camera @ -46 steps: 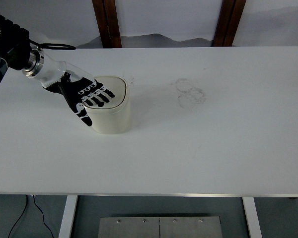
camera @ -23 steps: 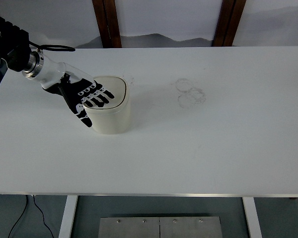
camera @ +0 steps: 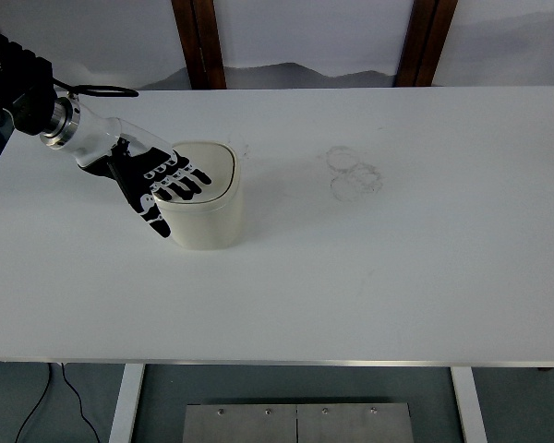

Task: Open trash can
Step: 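Press down on the lid's button with the left hand fingers, then lift the left hand away as the lid springs open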

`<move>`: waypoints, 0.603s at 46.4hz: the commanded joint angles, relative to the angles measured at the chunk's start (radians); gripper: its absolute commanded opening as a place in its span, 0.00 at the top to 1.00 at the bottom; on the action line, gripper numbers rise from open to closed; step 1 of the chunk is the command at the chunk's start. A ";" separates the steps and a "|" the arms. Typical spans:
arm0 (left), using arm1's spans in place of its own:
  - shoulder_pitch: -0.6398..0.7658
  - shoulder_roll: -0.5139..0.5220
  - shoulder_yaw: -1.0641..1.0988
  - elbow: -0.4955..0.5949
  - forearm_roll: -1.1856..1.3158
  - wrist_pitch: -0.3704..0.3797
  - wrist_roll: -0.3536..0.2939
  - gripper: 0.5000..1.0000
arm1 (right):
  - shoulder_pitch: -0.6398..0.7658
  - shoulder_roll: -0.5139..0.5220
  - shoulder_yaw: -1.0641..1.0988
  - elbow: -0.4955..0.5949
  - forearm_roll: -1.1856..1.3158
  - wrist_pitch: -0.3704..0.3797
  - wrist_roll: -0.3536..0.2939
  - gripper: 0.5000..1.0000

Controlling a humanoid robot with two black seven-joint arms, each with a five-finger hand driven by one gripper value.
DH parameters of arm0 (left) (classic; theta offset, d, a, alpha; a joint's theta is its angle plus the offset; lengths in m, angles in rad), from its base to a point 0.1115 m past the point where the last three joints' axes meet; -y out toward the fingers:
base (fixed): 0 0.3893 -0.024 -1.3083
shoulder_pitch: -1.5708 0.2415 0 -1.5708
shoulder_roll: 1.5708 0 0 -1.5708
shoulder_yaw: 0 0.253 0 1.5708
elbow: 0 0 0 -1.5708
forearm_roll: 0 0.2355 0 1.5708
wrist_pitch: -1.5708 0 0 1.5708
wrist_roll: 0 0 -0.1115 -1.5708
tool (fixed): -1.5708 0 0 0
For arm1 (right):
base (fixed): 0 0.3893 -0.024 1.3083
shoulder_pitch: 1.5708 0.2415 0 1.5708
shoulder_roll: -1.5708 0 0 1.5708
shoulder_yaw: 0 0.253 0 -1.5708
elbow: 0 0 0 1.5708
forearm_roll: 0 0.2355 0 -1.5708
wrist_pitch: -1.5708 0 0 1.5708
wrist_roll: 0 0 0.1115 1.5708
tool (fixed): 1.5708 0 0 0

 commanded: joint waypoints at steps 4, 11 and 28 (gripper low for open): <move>-0.011 0.005 -0.002 0.001 -0.002 0.000 0.000 0.00 | 0.000 0.000 0.000 -0.001 0.000 0.000 0.000 0.01; -0.041 0.010 -0.006 0.004 -0.003 0.000 0.000 0.00 | 0.000 0.000 0.000 0.000 0.000 0.000 0.000 0.01; -0.133 0.014 -0.029 0.016 -0.018 0.000 -0.004 0.00 | 0.000 0.000 0.000 0.000 0.000 0.000 0.000 0.01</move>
